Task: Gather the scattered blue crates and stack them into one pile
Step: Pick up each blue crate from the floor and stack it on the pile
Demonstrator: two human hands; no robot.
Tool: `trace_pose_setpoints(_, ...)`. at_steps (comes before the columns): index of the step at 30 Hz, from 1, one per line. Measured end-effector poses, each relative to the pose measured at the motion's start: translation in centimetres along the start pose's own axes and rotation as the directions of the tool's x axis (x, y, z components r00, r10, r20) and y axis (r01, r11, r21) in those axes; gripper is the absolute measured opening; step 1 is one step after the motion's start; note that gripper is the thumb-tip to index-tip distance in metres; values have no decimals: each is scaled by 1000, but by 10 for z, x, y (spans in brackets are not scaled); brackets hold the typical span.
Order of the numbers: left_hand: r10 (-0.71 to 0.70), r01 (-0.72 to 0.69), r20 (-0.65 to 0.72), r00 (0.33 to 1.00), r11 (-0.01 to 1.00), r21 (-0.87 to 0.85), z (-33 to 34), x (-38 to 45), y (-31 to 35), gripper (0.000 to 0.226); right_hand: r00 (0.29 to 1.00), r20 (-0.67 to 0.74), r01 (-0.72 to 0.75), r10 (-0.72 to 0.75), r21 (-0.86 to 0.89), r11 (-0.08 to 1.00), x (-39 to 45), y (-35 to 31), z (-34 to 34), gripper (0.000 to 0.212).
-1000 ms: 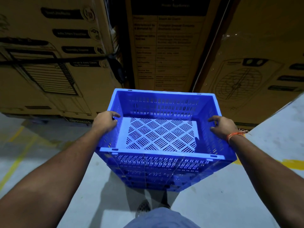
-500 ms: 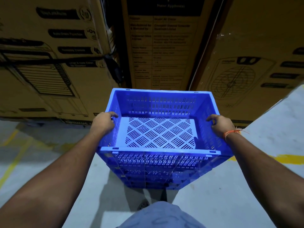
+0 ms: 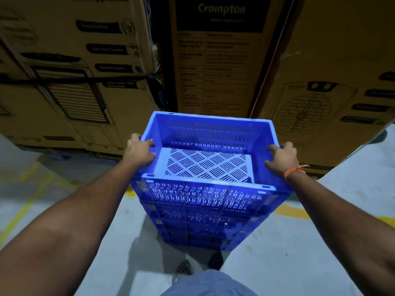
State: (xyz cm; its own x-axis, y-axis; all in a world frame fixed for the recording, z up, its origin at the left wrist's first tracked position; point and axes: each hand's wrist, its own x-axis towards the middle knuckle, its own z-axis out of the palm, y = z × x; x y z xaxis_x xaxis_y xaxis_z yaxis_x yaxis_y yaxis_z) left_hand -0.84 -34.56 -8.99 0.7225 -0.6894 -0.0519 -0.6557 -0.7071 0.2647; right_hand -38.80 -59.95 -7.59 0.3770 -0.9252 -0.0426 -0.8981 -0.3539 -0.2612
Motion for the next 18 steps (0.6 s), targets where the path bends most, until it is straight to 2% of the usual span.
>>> trace_pose_setpoints(3, 0, -6, -99, 995, 998, -56, -5, -30, 15, 38, 981, -137, 142, -140, 4, 990, -18, -6, -12, 50)
trace_pose_setpoints(6, 12, -40, -194, 981, 989, -140, -14, -68, 36, 35, 936, -204, 311, -288, 94, 946, -35, -8, -23, 43)
trace_pose_setpoints(8, 21, -71, -261, 965, 980, -183, -18, -99, 46, 32, 898, -194, 427, -394, 172, 888, -47, -15, -27, 40)
trace_pose_setpoints(11, -3, -75, -272, 962, 959, -275, -23, -149, 47, 31, 840, -155, 543, -520, 249, 802, -64, -37, -26, 37)
trace_pose_setpoints(15, -116, -9, -316, 942, 930, -367, -35, -212, 16, 30, 742, -79, 647, -666, 348, 679, -87, -90, -20, 33)
trace_pose_setpoints(18, -234, 108, -314, 920, 922, -371, -49, -255, -24, 31, 666, -43, 703, -745, 371, 607, -108, -136, -10, 33)
